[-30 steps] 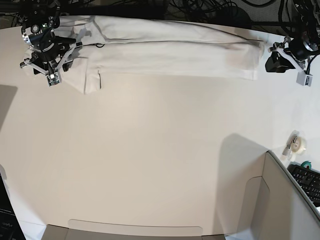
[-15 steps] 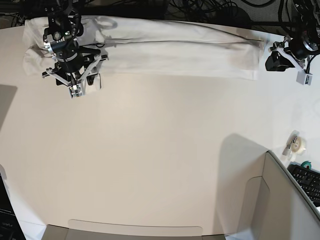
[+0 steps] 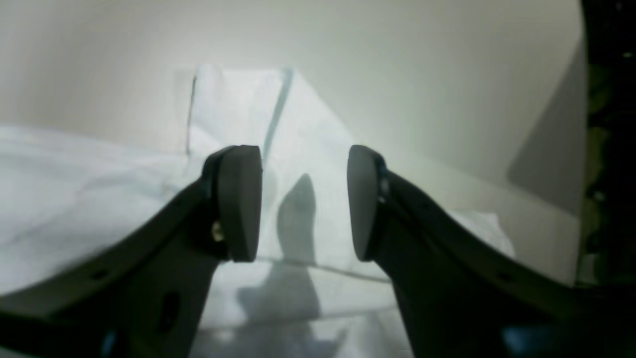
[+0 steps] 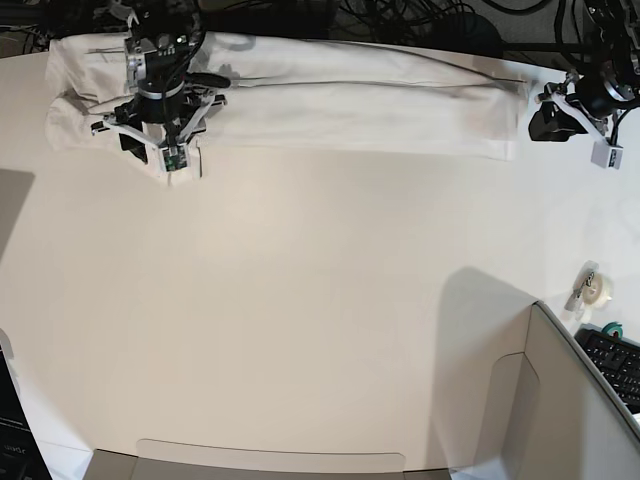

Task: Layout the t-shirt on the table in an organized manner, then fold the t-shirt properly
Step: 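Grasp the folded strip with the right gripper and tuck it inward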

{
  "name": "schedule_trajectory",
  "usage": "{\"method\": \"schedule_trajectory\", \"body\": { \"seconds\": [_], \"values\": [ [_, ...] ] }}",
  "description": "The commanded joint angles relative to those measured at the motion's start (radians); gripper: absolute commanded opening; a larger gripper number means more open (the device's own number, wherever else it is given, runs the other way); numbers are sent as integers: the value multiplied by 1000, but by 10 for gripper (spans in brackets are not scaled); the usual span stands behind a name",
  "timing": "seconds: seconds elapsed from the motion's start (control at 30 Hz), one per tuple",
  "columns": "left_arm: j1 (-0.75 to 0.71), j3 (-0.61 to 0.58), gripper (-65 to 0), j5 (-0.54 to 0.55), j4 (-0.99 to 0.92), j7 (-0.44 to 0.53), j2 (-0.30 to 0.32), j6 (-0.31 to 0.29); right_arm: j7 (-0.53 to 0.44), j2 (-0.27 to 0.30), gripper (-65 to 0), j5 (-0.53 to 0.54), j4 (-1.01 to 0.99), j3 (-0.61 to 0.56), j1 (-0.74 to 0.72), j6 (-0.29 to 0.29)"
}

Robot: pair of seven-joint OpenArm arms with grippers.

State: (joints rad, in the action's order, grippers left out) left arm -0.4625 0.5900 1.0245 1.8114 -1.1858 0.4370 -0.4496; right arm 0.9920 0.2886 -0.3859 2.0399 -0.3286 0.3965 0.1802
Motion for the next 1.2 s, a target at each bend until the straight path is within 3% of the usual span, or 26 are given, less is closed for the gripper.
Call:
{"method": "schedule_trajectory", "body": {
  "seconds": [0.0,0.17,0.3,0.53,0.73,1.17],
  "values": [
    [0,6,-428,17,12,10,19,-4,-28,-16,-370,-89,20,-16,14,12],
    [0,6,-428,17,12,10,19,-4,-31,-88,-370,-453,17,-111,77,11],
    [0,6,-428,17,12,10,19,-4,-26,-99,-370,-572,17,-142,101,9],
    [-3,6,-428,17,12,10,19,-4,-25,-68,-370,-563,5,-139,112,9],
    [-3,6,-428,20,12,10,18,-4,-25,-21,-370,-433,-2,-129,101,9],
    [-5,6,-428,21,12,10,18,-4,-31,-25,-370,-408,-63,-97,129,9]
  ]
}}
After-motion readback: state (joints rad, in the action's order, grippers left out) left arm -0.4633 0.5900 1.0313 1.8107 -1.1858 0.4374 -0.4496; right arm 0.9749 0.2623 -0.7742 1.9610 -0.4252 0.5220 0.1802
